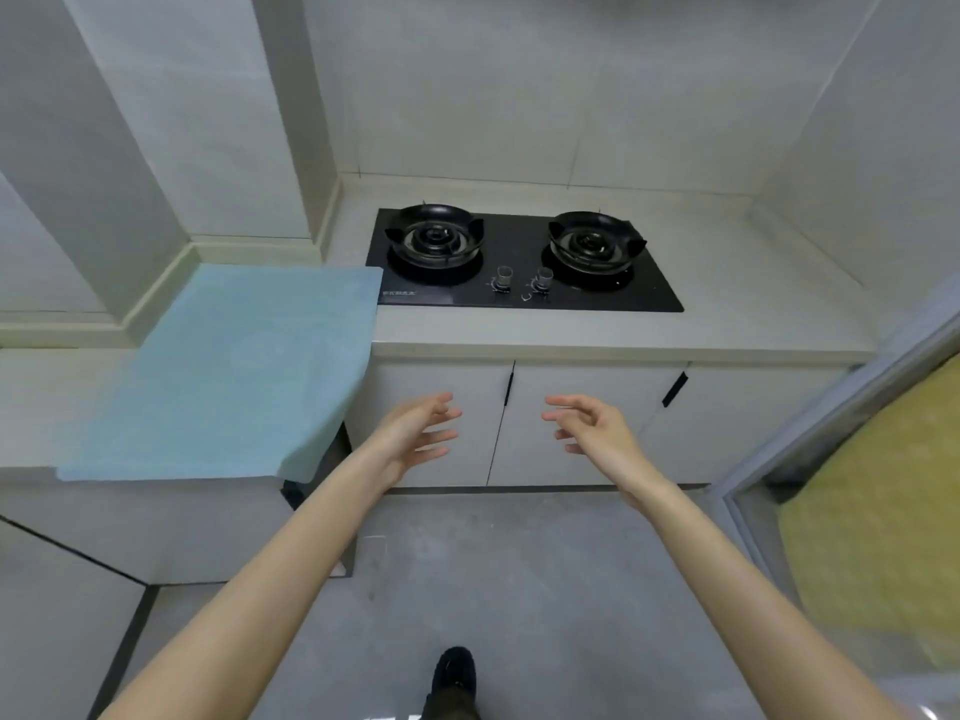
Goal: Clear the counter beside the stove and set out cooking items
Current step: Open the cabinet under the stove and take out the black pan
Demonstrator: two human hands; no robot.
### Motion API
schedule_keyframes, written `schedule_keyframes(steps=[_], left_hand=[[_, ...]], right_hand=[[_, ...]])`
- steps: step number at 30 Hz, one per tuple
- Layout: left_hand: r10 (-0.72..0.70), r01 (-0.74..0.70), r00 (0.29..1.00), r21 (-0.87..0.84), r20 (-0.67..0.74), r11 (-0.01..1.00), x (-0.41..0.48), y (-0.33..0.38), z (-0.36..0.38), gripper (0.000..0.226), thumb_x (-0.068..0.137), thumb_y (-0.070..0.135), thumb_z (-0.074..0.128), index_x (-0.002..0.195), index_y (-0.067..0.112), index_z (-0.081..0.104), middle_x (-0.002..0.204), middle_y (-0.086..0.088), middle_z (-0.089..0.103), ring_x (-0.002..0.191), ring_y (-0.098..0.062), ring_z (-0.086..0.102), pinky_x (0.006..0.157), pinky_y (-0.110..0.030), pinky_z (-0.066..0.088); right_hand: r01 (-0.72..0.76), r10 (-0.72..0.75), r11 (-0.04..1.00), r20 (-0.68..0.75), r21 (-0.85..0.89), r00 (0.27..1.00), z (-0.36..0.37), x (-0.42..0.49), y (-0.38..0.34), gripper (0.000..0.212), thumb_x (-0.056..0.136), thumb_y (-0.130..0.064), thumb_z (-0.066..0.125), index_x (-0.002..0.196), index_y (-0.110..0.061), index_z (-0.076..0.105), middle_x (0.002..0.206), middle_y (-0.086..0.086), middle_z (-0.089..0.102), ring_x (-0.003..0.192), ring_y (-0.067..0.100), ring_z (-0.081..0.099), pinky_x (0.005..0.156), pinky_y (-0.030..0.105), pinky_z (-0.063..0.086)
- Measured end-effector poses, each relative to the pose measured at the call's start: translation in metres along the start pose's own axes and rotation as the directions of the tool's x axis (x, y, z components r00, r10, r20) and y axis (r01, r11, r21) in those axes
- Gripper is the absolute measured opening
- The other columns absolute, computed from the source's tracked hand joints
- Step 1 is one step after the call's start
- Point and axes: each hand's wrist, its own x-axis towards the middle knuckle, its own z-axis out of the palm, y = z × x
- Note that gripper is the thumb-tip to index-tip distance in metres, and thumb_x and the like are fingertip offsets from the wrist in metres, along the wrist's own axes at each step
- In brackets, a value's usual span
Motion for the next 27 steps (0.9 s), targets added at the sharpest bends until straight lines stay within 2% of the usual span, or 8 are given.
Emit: schedule_keyframes(steps=[4, 6, 10, 12, 17, 23, 25, 27], left_hand=[[-0.049, 0.050, 0.998, 0.018, -0.026, 0.999, 0.074, 0.008, 0.020, 0.026, 0.095, 0.018, 0.048, 0.120, 0.023, 0.056, 0.112, 0.003, 0.065, 0.098, -0.018, 0.063, 0.078, -0.027, 0.052], [-0.072, 0.076, 0.994, 0.038, -0.088, 0.996, 0.110, 0.010, 0.030, 0.020, 0.097, 0.021, 0.048, 0.115, 0.021, 0.056, 0.114, 0.001, 0.061, 0.100, -0.020, 0.059, 0.078, -0.029, 0.052], [-0.116, 0.131, 0.981, 0.091, -0.157, 0.987, 0.175, 0.007, 0.051, 0.017, 0.097, 0.024, 0.048, 0.111, 0.018, 0.056, 0.122, -0.002, 0.053, 0.111, -0.023, 0.054, 0.091, -0.036, 0.050], [-0.128, 0.145, 0.980, 0.113, -0.152, 0.983, 0.201, 0.004, 0.060, 0.024, 0.097, 0.020, 0.047, 0.120, 0.019, 0.056, 0.124, -0.002, 0.053, 0.112, -0.022, 0.053, 0.092, -0.035, 0.049], [-0.203, 0.221, 0.973, 0.193, -0.110, 0.956, 0.261, -0.012, 0.093, 0.044, 0.097, 0.017, 0.043, 0.140, 0.021, 0.045, 0.136, -0.001, 0.049, 0.120, -0.020, 0.047, 0.079, -0.027, 0.042], [-0.223, 0.248, 0.963, 0.180, -0.150, 0.952, 0.321, -0.023, 0.132, 0.056, 0.098, 0.012, 0.043, 0.151, 0.020, 0.026, 0.156, 0.002, 0.026, 0.140, -0.020, 0.031, 0.109, -0.034, 0.031], [-0.228, 0.265, 0.956, 0.213, -0.184, 0.940, 0.342, -0.028, 0.143, 0.058, 0.098, 0.011, 0.043, 0.152, 0.020, 0.022, 0.156, -0.001, 0.026, 0.140, -0.023, 0.031, 0.109, -0.033, 0.032], [-0.224, 0.273, 0.953, 0.252, -0.206, 0.928, 0.354, -0.034, 0.146, 0.059, 0.098, 0.009, 0.043, 0.151, 0.016, 0.021, 0.155, -0.005, 0.028, 0.140, -0.024, 0.031, 0.108, -0.030, 0.031]], right_hand=[[0.033, -0.038, 0.994, -0.050, -0.107, 0.998, -0.015, 0.064, 0.016, 0.026, 0.095, -0.008, 0.050, 0.113, -0.022, 0.063, 0.116, -0.002, 0.067, 0.091, -0.001, 0.058, 0.081, 0.007, 0.044], [0.052, -0.063, 0.980, -0.052, -0.192, 0.997, -0.023, 0.090, 0.021, 0.030, 0.095, -0.008, 0.050, 0.119, -0.020, 0.063, 0.118, -0.008, 0.064, 0.099, 0.004, 0.057, 0.077, 0.002, 0.040], [0.133, -0.141, 0.913, 0.007, -0.386, 0.990, -0.040, 0.145, 0.034, 0.034, 0.097, -0.013, 0.048, 0.129, -0.021, 0.057, 0.132, -0.009, 0.056, 0.121, 0.011, 0.048, 0.097, 0.020, 0.037], [0.180, -0.170, 0.858, 0.064, -0.482, 0.983, -0.047, 0.172, 0.040, 0.037, 0.098, -0.015, 0.047, 0.134, -0.021, 0.053, 0.137, -0.008, 0.052, 0.128, 0.011, 0.042, 0.100, 0.018, 0.029], [0.287, -0.226, 0.656, 0.181, -0.698, 0.957, -0.062, 0.251, 0.073, 0.046, 0.098, -0.013, 0.044, 0.144, -0.019, 0.041, 0.152, -0.002, 0.036, 0.140, 0.016, 0.028, 0.115, 0.025, 0.018], [0.479, -0.243, 0.486, 0.414, -0.731, 0.877, -0.069, 0.327, 0.109, 0.058, 0.096, -0.004, 0.042, 0.151, -0.012, 0.026, 0.160, 0.004, 0.015, 0.149, 0.020, 0.008, 0.119, 0.033, -0.007], [0.532, -0.237, 0.434, 0.478, -0.727, 0.846, -0.075, 0.349, 0.123, 0.062, 0.094, -0.001, 0.043, 0.152, -0.011, 0.022, 0.161, 0.004, 0.013, 0.149, 0.018, 0.011, 0.120, 0.032, -0.004], [0.557, -0.291, 0.414, 0.475, -0.719, 0.830, -0.079, 0.360, 0.129, 0.067, 0.085, 0.007, 0.052, 0.148, -0.007, 0.033, 0.157, 0.008, 0.027, 0.144, 0.022, 0.027, 0.121, 0.037, 0.014]])
